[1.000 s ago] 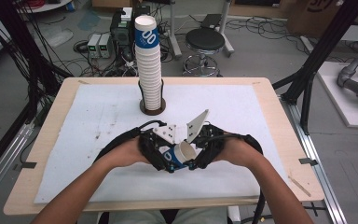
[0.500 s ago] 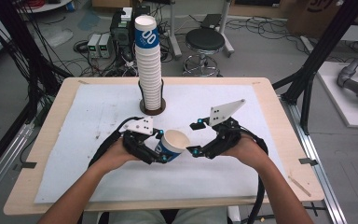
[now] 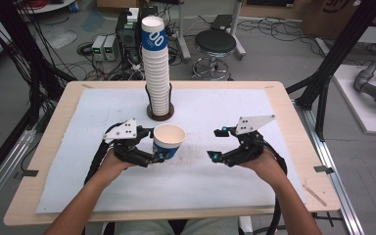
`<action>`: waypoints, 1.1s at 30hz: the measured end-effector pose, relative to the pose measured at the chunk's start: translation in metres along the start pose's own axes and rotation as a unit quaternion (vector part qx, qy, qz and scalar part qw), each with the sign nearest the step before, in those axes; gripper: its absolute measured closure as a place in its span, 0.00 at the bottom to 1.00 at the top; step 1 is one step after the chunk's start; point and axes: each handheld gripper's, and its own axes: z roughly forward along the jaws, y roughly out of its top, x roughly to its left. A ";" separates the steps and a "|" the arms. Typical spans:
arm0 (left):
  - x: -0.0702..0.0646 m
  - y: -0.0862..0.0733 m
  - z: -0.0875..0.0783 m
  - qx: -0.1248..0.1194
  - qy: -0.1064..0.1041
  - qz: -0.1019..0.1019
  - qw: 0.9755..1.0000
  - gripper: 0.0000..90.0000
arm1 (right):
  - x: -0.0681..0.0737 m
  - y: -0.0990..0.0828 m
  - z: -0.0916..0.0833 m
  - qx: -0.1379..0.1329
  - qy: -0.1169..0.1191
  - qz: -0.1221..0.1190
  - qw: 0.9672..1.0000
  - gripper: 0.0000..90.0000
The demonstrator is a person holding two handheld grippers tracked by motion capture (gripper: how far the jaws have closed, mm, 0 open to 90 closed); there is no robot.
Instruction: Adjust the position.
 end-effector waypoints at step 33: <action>0.003 -0.034 -0.036 -0.090 0.069 -0.012 0.993 0.31 | -0.003 -0.075 -0.029 -0.085 -0.147 0.044 0.984 0.24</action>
